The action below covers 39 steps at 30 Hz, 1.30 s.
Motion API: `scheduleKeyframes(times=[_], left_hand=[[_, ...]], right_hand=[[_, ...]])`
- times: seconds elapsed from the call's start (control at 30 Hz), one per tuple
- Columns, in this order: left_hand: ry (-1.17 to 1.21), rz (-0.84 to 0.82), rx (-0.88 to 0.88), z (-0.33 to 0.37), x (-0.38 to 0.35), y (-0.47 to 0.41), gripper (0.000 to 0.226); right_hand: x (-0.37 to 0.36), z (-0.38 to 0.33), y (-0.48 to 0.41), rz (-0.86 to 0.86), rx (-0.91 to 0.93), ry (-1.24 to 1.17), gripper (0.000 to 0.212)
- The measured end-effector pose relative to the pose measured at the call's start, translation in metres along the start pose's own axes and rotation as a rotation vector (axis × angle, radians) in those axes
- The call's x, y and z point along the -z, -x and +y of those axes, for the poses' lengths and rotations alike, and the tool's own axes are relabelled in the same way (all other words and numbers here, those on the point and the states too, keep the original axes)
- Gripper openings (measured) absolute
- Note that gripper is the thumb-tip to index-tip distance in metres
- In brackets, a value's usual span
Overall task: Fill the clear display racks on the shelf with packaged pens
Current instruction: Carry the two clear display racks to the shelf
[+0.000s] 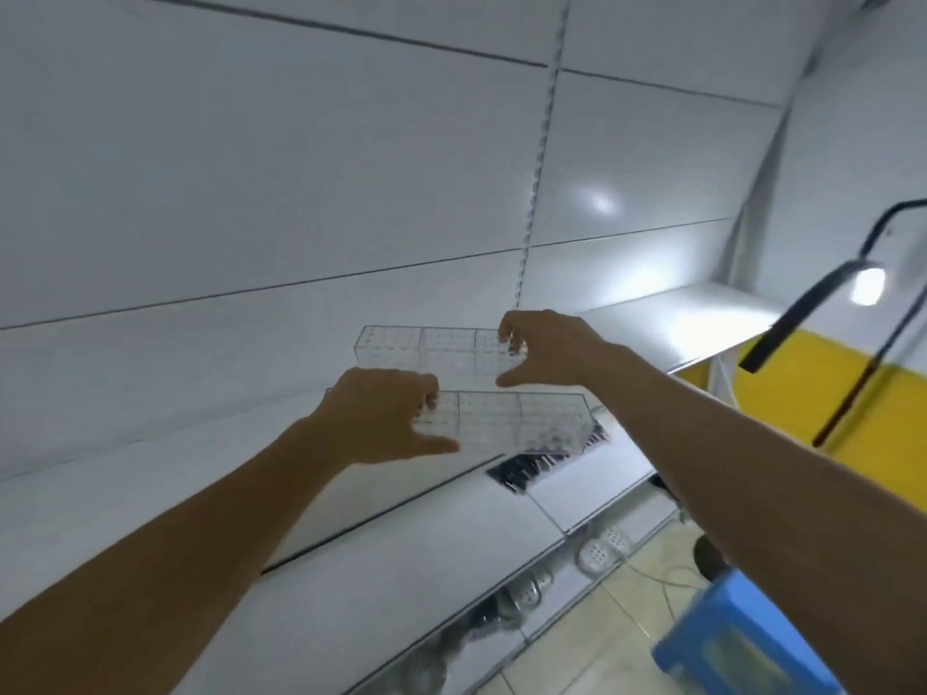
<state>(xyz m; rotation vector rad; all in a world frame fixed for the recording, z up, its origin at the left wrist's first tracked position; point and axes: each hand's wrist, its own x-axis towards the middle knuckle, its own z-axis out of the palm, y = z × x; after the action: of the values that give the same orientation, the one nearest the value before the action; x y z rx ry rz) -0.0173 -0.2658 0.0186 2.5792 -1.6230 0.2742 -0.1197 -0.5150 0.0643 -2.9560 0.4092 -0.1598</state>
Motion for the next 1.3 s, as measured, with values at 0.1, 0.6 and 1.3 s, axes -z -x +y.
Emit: scheduleKeyframes(times=[0.1,0.6,1.3], left_hand=[[0.03,0.024,-0.133,0.053,-0.007,-0.034,0.061],[0.067,0.045,-0.516,0.234,-0.053,-0.119,0.07],[0.133,0.008,-0.853,0.425,-0.071,-0.173,0.07]], right_hand=[[0.01,0.058,0.051,0.022,-0.137,-0.015,0.058],[0.012,0.218,0.248,0.1,-0.538,-0.066,0.068],[0.024,0.306,0.428,0.15,-0.841,-0.001,0.07]])
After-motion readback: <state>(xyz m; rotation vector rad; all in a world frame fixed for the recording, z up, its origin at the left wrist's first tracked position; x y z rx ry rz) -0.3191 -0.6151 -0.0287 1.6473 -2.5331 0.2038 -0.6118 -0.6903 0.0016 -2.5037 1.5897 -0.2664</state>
